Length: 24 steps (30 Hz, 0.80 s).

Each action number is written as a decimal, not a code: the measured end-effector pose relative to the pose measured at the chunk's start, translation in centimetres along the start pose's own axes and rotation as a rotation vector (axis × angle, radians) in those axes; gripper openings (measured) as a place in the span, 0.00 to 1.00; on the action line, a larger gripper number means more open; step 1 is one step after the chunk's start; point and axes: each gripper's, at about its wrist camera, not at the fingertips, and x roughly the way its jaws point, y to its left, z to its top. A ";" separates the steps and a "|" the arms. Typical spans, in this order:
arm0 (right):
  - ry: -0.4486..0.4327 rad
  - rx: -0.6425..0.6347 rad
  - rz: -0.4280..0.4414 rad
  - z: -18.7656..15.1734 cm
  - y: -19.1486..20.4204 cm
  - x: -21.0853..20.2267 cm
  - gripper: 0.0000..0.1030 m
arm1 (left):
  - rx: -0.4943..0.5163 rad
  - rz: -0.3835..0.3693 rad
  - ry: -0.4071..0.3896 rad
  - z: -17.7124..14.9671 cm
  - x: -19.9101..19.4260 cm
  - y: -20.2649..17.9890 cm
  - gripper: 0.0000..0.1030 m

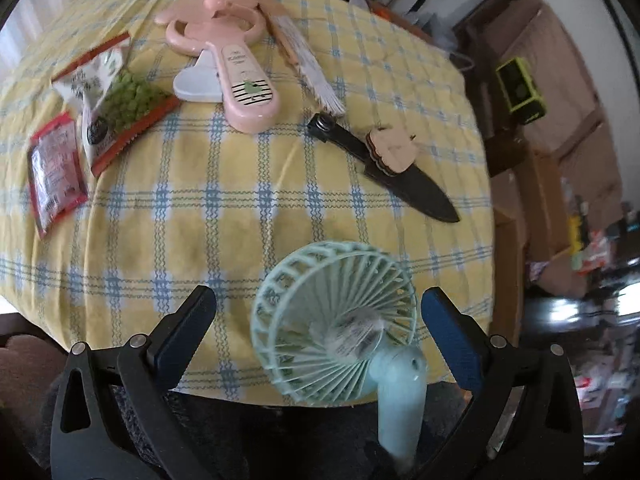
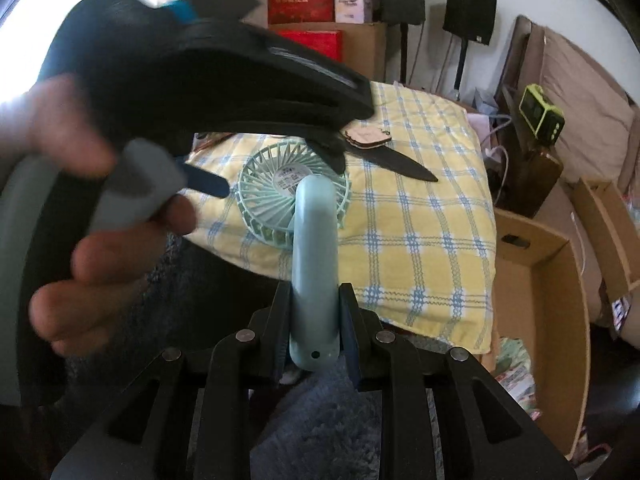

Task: Organize objects
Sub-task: 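Bring the left tool to the fan head held by the right tool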

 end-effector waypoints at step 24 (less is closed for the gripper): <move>0.033 0.053 0.038 -0.6 -1.4 0.6 0.22 | 0.188 0.144 -0.028 -2.4 0.1 -3.3 0.80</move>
